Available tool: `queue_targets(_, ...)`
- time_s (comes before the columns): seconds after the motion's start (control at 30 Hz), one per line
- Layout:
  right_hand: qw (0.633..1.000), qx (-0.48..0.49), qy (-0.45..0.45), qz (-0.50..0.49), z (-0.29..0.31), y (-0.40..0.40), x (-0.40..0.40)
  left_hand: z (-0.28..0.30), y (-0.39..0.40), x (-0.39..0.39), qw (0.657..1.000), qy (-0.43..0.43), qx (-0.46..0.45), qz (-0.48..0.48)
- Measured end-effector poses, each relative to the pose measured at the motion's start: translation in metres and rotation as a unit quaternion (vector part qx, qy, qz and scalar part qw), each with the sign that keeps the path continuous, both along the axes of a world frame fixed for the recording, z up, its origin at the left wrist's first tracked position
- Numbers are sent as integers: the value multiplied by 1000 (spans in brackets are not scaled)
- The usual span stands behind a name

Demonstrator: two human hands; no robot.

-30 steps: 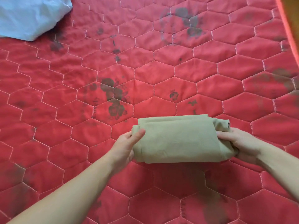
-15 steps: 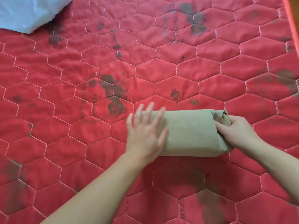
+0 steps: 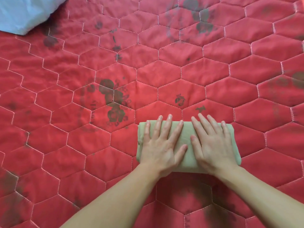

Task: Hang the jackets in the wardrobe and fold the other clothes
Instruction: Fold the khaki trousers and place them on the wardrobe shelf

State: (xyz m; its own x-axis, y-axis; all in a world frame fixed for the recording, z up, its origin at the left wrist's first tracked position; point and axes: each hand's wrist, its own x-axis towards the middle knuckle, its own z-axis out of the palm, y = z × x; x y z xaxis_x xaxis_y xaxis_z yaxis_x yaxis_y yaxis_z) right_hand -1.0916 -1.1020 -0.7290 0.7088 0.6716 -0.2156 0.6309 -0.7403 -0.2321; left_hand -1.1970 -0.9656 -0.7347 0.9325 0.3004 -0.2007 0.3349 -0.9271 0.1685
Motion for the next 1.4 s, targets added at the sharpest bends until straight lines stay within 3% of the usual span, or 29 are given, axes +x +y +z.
queue_targets(0.23, 1000, -8, 10, 1, -2, 6, 6, 3, 3, 8, 1000, 7, 0, 9)
queue_targets(0.33, 1000, -4, 13, -18, 4, 5, 5, 18, 25, 24, 996, 88, -18, -29)
queue_targets(0.47, 994, 40, 15, -99, 15, -25, -12, 36, 48, 51, 976, 201, -65, -56)
queue_targets(0.57, 969, 68, 58, -232, 22, -56, -26, 41, 44, 54, 965, 237, -102, -38)
queue_targets(0.7, 893, 152, 178, -384, 33, -65, -45, 47, 46, 50, 939, 261, -222, 30)
queue_targets(0.8, 801, 219, 260, -493, 32, -59, -62, 50, 48, 46, 928, 266, -259, 30)
queue_targets(0.87, 695, 298, 317, -573, 31, -49, -72, 51, 50, 47, 912, 292, -283, 48)
queue_targets(0.93, 550, 377, 393, -633, 35, -38, -79, 51, 53, 48, 891, 337, -297, 67)
queue_targets(0.97, 506, 394, 411, -648, 37, -34, -80, 50, 55, 49, 877, 364, -303, 76)
queue_targets(1.03, 471, 406, 430, -654, 39, -32, -80, 46, 58, 45, 836, 410, -351, 103)
queue_targets(1.17, 389, 403, 547, -623, 44, -23, -91, 49, 56, 26, 686, 463, -529, 187)
queue_targets(1.23, 360, 387, 598, -602, 46, -13, -104, 52, 51, 17, 649, 445, -574, 228)
queue_targets(1.3, 363, 394, 600, -595, 47, -8, -104, 56, 47, 14, 636, 413, -600, 255)
queue_targets(1.4, 423, 409, 584, -559, 60, -7, -80, 70, 50, 12, 625, 354, -637, 278)
